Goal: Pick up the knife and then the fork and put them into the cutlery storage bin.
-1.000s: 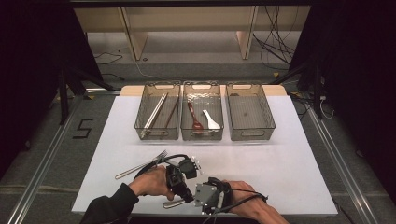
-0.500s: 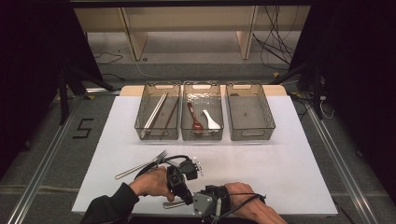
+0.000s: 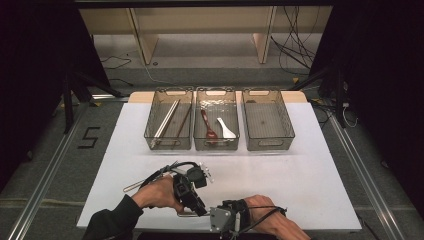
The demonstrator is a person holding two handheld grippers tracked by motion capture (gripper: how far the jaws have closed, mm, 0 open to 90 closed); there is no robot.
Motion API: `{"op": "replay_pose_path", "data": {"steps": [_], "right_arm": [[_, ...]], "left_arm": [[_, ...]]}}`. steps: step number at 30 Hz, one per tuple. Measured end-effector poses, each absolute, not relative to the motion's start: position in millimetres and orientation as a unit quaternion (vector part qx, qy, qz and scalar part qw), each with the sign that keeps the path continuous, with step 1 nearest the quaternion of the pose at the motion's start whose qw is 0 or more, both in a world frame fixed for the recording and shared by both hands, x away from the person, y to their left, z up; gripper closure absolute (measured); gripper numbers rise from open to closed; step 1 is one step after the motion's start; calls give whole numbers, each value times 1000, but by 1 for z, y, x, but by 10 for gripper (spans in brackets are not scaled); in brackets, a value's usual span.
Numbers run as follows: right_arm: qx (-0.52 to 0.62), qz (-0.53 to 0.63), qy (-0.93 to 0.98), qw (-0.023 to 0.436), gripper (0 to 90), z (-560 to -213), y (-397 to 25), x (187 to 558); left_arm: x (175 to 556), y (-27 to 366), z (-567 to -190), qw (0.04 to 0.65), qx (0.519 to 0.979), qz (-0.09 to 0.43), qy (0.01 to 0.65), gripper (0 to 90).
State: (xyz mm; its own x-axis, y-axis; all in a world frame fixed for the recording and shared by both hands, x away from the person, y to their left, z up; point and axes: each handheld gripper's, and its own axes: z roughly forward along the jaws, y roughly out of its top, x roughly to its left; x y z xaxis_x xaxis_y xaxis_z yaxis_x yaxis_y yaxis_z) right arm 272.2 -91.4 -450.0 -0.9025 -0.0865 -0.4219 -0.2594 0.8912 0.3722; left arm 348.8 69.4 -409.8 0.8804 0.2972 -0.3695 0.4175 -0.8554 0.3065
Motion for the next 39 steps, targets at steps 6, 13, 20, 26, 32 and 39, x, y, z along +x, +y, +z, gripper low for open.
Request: {"op": "replay_pose_path", "data": {"steps": [6, 13, 20, 26, 32, 39], "right_arm": [[-79, 213, 952, 206, 813, -449, -98, 277], [-43, 216, 950, 220, 812, -442, -110, 289], [1, 216, 947, 239, 812, -433, -131, 304], [66, 229, 937, 255, 812, -415, -155, 325], [161, 263, 914, 265, 812, -394, -179, 357], [238, 289, 892, 254, 812, -377, -197, 394]], "left_arm": [[356, 95, -393, 219, 944, -120, 215, 574], [365, 131, -378, 282, 918, -67, 272, 374], [369, 166, -388, 298, 904, -20, 304, 267], [369, 192, -407, 301, 890, 18, 343, 216], [370, 209, -413, 322, 869, 48, 372, 189], [367, 218, -416, 332, 858, 79, 383, 181]]}}
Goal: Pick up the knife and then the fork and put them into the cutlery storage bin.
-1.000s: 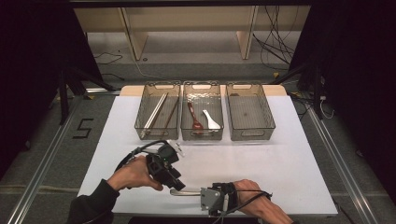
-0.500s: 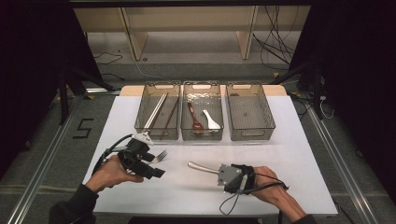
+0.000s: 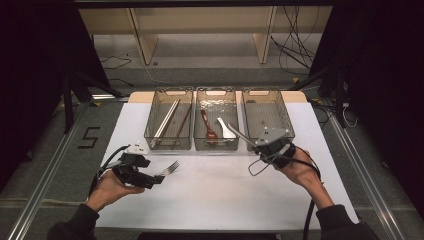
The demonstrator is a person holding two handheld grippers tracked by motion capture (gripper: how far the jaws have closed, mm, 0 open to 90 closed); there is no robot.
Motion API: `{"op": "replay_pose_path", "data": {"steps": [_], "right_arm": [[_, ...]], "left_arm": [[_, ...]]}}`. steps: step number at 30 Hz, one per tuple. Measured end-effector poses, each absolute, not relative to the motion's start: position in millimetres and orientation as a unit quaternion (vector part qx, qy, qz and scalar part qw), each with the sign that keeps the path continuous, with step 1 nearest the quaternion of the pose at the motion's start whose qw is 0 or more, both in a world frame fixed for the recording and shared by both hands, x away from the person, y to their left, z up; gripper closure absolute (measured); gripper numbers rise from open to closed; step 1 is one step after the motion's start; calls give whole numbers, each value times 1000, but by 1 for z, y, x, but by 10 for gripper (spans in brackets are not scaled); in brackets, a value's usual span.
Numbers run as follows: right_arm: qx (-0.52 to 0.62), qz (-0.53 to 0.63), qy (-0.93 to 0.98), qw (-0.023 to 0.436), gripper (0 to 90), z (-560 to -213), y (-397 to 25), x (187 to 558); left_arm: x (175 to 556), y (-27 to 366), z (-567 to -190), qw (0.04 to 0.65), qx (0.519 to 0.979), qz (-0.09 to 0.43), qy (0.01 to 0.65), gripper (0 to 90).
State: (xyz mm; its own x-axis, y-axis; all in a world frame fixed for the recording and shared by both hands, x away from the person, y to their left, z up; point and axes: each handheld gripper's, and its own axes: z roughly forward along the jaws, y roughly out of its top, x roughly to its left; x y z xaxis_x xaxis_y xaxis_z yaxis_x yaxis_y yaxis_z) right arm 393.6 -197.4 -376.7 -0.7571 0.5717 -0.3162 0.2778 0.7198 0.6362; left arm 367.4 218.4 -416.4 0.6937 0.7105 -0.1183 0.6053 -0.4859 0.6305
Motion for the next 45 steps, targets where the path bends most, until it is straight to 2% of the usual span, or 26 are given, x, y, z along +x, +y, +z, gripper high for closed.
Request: {"op": "replay_pose_path", "data": {"steps": [11, 25, 45], "right_arm": [[332, 298, 862, 240, 812, -356, -212, 448], [409, 275, 841, 223, 811, -360, -224, 505], [457, 245, 827, 219, 811, -365, -219, 548]], "left_arm": [[367, 226, -421, 326, 850, 76, 407, 172], [367, 234, -423, 338, 838, 80, 420, 171], [367, 232, -426, 324, 846, 79, 417, 180]]}}
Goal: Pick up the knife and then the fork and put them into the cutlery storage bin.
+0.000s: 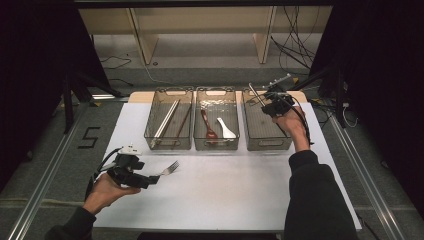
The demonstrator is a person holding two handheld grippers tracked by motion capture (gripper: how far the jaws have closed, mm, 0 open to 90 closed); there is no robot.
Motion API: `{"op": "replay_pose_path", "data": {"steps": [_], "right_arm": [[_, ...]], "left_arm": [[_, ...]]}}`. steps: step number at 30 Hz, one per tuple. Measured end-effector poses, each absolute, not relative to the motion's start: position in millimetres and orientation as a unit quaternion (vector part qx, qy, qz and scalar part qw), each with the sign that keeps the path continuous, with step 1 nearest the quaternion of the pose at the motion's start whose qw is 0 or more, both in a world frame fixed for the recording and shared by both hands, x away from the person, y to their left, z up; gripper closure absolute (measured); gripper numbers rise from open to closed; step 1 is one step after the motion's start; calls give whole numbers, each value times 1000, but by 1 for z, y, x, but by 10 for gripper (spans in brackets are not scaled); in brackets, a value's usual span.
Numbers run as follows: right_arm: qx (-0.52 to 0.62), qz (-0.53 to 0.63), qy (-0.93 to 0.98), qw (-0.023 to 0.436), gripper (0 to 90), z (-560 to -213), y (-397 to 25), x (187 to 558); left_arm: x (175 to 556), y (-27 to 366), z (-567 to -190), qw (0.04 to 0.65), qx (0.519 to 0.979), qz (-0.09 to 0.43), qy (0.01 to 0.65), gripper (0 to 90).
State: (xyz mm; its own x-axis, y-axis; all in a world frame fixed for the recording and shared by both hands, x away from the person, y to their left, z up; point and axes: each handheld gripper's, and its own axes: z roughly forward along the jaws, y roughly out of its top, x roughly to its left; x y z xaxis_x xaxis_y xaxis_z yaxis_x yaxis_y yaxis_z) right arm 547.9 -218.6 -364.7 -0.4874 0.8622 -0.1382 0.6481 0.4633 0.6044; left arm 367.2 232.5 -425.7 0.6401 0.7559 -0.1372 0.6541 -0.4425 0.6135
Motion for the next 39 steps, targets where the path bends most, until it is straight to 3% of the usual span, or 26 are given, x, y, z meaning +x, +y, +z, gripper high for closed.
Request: {"op": "replay_pose_path", "data": {"steps": [10, 12, 21, 31, 39], "right_arm": [[471, 213, 828, 215, 796, -378, -217, 562], [472, 206, 828, 221, 669, -381, -216, 563], [457, 237, 824, 235, 524, -365, -218, 551], [427, 304, 826, 208, 378, -344, -213, 514], [391, 362, 824, 191, 353, -346, -208, 461]], "left_arm": [[368, 230, -426, 319, 850, 79, 413, 184], [368, 231, -427, 318, 851, 78, 412, 183], [370, 232, -429, 309, 852, 78, 415, 183], [372, 233, -430, 296, 856, 75, 418, 175], [375, 234, -433, 259, 870, 63, 415, 170]]}}
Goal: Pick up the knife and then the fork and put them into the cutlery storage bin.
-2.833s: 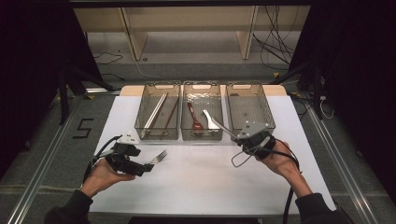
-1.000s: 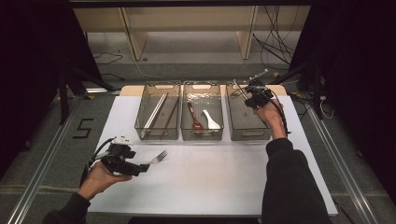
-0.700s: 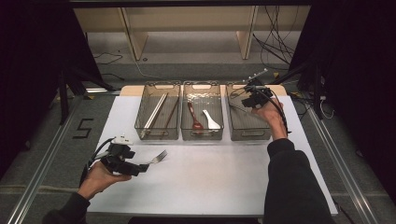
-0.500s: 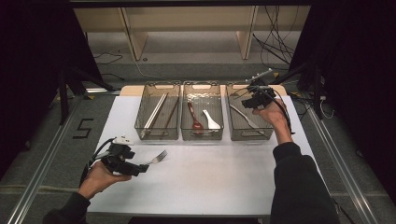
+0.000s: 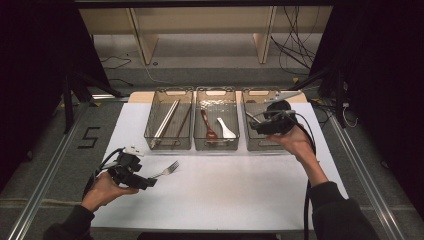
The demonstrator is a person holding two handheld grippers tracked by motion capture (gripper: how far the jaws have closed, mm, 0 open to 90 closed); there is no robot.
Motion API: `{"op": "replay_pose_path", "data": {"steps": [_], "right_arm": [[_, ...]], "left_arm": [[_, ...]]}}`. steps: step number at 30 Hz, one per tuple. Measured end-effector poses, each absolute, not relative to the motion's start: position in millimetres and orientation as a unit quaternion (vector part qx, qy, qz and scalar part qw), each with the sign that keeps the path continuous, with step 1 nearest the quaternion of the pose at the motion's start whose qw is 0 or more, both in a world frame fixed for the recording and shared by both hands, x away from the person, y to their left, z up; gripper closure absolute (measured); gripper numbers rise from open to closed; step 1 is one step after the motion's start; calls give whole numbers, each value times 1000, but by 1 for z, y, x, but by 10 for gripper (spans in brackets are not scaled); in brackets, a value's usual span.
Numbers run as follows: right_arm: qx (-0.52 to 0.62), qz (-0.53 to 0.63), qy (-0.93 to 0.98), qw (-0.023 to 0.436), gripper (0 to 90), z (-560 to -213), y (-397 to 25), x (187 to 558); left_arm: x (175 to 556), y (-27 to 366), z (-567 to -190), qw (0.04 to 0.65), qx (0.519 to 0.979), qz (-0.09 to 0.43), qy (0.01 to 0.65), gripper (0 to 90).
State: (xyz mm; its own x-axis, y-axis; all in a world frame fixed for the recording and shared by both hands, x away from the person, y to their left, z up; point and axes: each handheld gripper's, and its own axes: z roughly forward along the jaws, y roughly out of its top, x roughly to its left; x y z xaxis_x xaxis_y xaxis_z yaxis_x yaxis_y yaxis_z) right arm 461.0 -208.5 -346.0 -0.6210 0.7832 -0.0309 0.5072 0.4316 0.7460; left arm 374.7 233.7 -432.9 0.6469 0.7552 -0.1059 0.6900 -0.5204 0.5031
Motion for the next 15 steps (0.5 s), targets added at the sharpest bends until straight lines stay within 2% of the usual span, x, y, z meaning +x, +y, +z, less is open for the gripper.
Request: {"op": "replay_pose_path", "data": {"steps": [6, 10, 15], "right_arm": [[367, 381, 830, 177, 348, -356, -211, 425], [351, 394, 833, 167, 348, -364, -212, 403], [336, 406, 836, 154, 341, -372, -210, 381]], "left_arm": [[381, 234, -439, 213, 880, 37, 423, 197], [387, 236, -442, 195, 882, 40, 428, 239], [394, 232, -443, 178, 881, 32, 437, 329]]}}
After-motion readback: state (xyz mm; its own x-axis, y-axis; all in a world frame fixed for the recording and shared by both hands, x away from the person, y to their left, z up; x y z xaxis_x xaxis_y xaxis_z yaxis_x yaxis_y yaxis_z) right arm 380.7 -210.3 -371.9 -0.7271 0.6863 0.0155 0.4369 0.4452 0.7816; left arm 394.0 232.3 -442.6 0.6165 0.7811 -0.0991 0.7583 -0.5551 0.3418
